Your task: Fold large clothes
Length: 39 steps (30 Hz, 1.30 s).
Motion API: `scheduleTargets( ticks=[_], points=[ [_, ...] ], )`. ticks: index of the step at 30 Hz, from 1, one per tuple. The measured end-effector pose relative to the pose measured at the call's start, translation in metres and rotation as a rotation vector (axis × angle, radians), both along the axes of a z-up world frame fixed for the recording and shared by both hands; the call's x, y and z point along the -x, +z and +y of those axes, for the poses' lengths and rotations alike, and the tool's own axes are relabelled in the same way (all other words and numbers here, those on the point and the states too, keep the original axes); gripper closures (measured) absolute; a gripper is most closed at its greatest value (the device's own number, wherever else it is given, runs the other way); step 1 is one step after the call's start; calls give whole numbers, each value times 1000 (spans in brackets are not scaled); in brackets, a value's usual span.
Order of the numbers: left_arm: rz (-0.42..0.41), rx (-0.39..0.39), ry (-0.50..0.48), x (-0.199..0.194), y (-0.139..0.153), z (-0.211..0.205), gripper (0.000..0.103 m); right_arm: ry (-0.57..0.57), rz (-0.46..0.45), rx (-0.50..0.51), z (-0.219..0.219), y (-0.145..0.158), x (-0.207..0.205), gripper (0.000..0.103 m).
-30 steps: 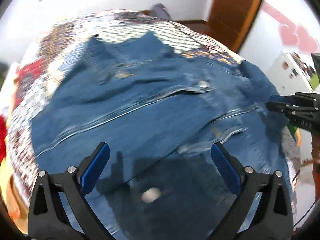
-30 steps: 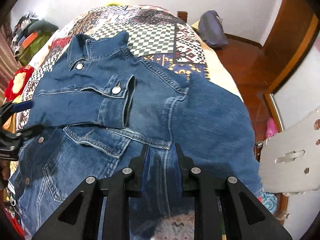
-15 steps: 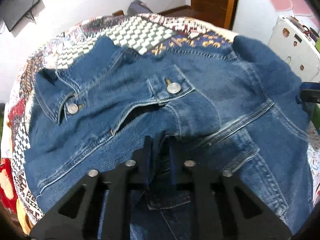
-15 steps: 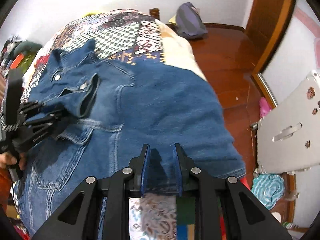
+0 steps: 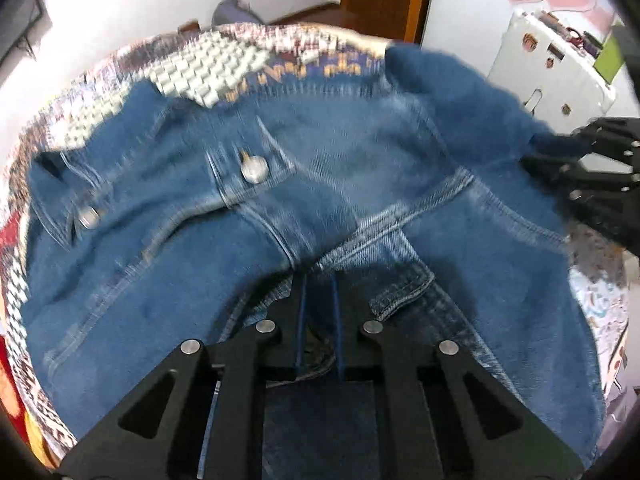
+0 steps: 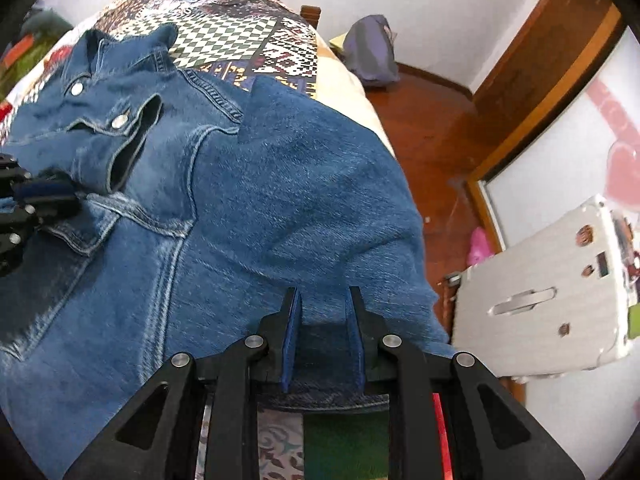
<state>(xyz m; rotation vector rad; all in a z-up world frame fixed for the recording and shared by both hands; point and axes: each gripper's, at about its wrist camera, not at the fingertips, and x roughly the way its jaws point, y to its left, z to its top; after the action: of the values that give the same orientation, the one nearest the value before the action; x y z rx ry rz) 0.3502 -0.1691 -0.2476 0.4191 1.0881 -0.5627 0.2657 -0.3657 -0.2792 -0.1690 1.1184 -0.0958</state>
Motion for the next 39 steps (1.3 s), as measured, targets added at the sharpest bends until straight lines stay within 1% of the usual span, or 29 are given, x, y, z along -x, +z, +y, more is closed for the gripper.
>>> scheduleTargets(
  ticks=[2, 4, 5, 6, 7, 8, 9, 10, 11, 12, 15, 16, 17, 18, 19, 20, 21, 22, 23, 24, 25, 27, 29, 31, 32, 34, 36, 38, 39],
  points=[
    [-4, 10, 6, 1, 2, 4, 90, -4, -4, 7, -3, -1, 4, 85],
    [2, 15, 17, 1, 6, 7, 83, -9, -4, 16, -5, 0, 8, 85],
    [2, 19, 18, 1, 10, 9, 74, -10, -5, 24, -4, 0, 10, 85],
    [-4, 20, 19, 2, 14, 12, 63, -10, -5, 37, -3, 0, 12, 85],
    [-22, 21, 20, 4, 19, 16, 58, -11, -6, 48, -3, 0, 14, 85],
    [-43, 23, 19, 6, 24, 20, 49, -15, -7, 63, -2, 1, 16, 85],
    [-55, 24, 16, 7, 26, 23, 43, -18, -8, 76, -2, 1, 17, 85],
    [-68, 15, 14, 7, 28, 26, 41, -21, -10, 92, -2, 2, 20, 85],
    [-88, -11, 18, 7, 28, 29, 38, -25, -12, 99, -3, 2, 21, 85],
    [-105, -41, 21, 5, 27, 30, 37, -32, -12, 103, -4, 3, 23, 85],
    [-96, -96, 22, -2, 16, 31, 37, -44, -11, 95, -10, 5, 27, 84],
    [-98, -110, 23, -5, 12, 29, 37, -52, -11, 93, -12, 6, 28, 83],
    [-110, -129, 19, -8, 8, 28, 37, -63, -12, 100, -15, 6, 29, 66],
    [-124, -145, 14, -9, 6, 26, 36, -92, -16, 149, -19, 6, 31, 33],
    [-136, -151, 7, -12, 3, 24, 35, -120, -37, 203, -24, 7, 33, 18],
    [-144, -147, 6, -14, 2, 22, 35, -130, -58, 214, -28, 9, 37, 8],
    [-147, -146, 14, -19, 0, 20, 35, -139, -67, 180, -36, 11, 40, 8],
    [-145, -151, 20, -23, -1, 19, 35, -156, -59, 115, -45, 12, 43, 8],
    [-131, -152, 20, -28, -4, 17, 40, -178, -56, 44, -55, 15, 46, 8],
    [-121, -141, 12, -31, -4, 15, 51, -204, -63, -10, -64, 18, 50, 8],
    [-119, -135, 2, -33, -4, 14, 57, -222, -67, -40, -71, 20, 52, 8],
    [-125, -122, -5, -31, 0, 12, 78, -259, -74, -103, -84, 25, 59, 8],
    [-154, -110, 1, -26, 8, 12, 85, -300, -91, -211, -99, 28, 66, 8],
    [-158, -62, 2, -23, 18, 15, 88, -345, -102, -343, -116, 28, 72, 8],
    [-153, -31, -3, -20, 24, 16, 89, -371, -103, -429, -124, 25, 73, 8],
    [-148, -3, -21, -15, 31, 17, 89, -416, -102, -599, -137, 17, 74, 8],
    [-127, -4, -32, -13, 29, 16, 89, -449, -91, -702, -144, 8, 74, 9],
    [-67, -6, -31, -14, 17, 15, 89, -482, -66, -738, -146, -3, 70, 12],
    [-44, -12, -28, -13, 12, 14, 87, -493, -55, -752, -146, -8, 68, 15]
  ],
)
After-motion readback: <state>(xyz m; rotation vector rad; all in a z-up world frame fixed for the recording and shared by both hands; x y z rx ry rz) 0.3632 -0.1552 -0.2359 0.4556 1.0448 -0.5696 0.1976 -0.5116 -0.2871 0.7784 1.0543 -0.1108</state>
